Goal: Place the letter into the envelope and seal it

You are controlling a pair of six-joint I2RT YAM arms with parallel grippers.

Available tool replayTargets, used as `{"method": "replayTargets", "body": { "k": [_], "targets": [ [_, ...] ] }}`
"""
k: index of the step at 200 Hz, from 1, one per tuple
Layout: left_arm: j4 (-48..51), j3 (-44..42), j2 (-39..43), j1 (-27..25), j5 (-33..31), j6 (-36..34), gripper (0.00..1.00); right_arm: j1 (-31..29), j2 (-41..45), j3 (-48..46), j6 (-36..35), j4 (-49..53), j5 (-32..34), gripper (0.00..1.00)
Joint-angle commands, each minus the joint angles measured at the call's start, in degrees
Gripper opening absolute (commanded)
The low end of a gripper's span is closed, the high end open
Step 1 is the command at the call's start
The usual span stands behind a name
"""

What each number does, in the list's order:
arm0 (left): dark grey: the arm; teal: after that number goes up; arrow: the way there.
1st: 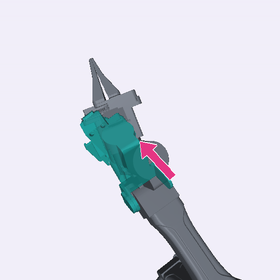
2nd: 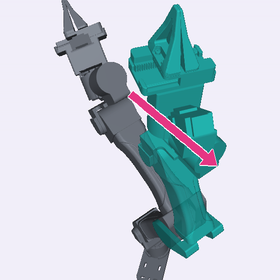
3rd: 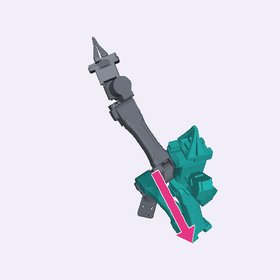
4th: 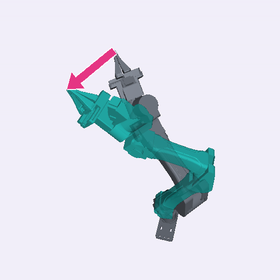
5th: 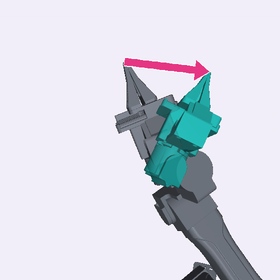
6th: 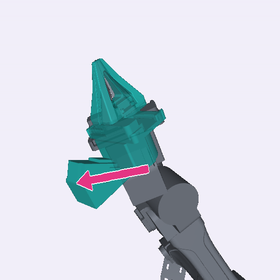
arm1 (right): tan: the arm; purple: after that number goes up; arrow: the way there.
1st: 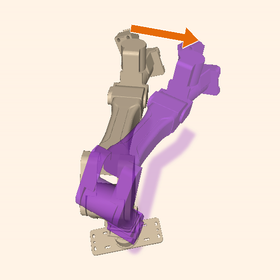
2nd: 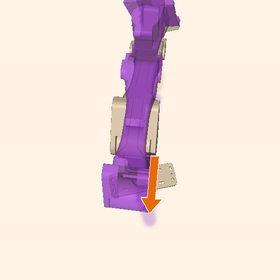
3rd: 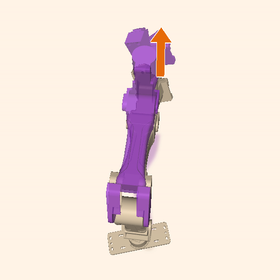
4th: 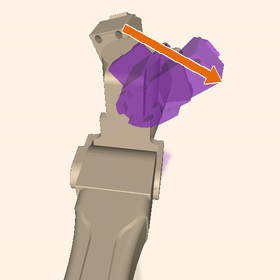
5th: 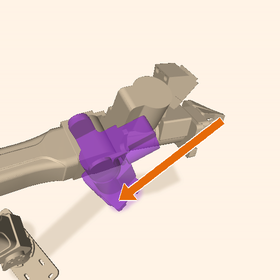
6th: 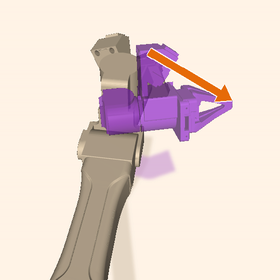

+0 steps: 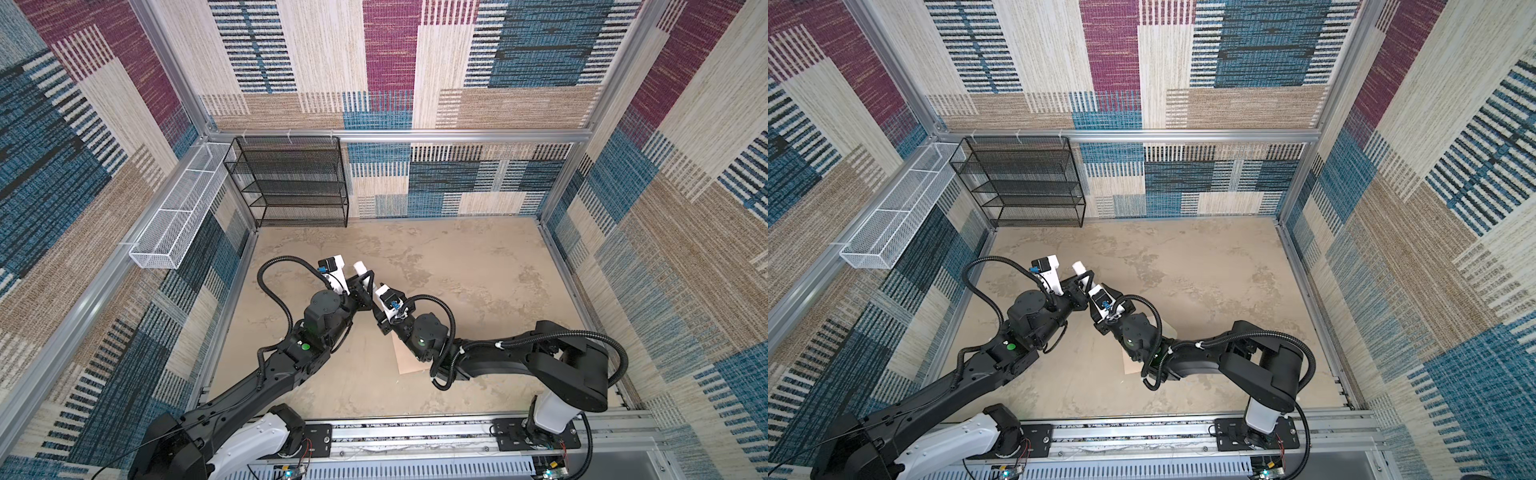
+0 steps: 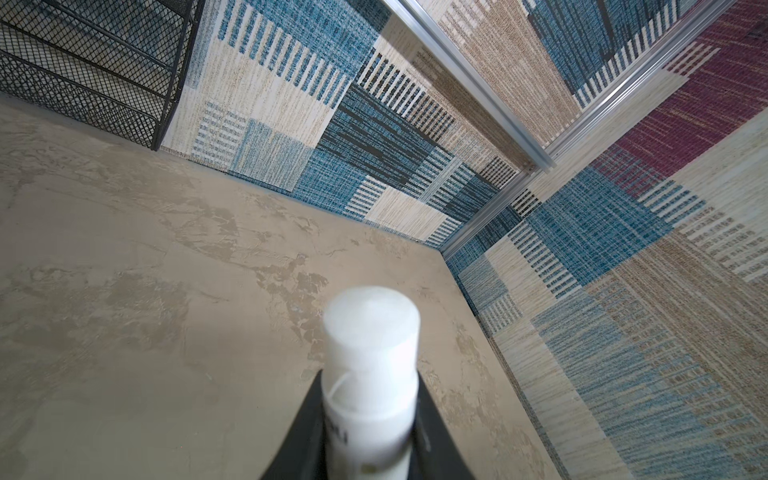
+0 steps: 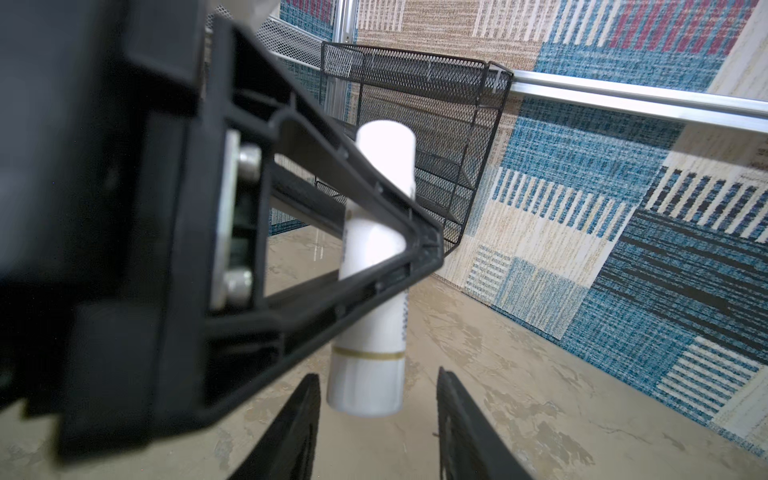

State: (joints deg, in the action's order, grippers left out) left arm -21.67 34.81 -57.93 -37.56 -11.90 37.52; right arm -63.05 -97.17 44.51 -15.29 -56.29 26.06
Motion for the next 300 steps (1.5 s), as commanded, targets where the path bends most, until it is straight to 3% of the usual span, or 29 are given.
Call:
{"method": "replayTargets", "body": {
  "k": [1,67,158,209,262,300],
  "targets": [
    [-2.14,0.10,-0.31,-0.06,-0.80,1.10,0.00,-0.15,-0.39,1.02,0.08,-0.07,-0.43,0.46],
    [-2.50,0.00,-0.48,-0.12,-0.17,1.28,0.00,-0.15,-0.83,1.95,0.26,0.75,-1.54,0.30],
    [-3.57,-1.01,-1.22,-0.06,4.37,2.48,0.00,-0.15,3.57,0.48,2.94,1.60,-5.58,0.27],
    [-12.73,-4.58,-0.55,0.16,15.92,1.31,0.00,1.20,11.65,-3.02,10.45,5.26,-17.92,0.22],
    [-20.96,-6.29,-0.57,1.00,32.43,3.86,0.00,6.06,22.48,-9.34,20.72,5.59,-38.36,0.19],
    [-23.09,-6.82,0.34,1.00,39.05,6.55,0.00,10.05,30.31,-13.08,25.30,7.43,-49.91,0.19]
  ]
}}
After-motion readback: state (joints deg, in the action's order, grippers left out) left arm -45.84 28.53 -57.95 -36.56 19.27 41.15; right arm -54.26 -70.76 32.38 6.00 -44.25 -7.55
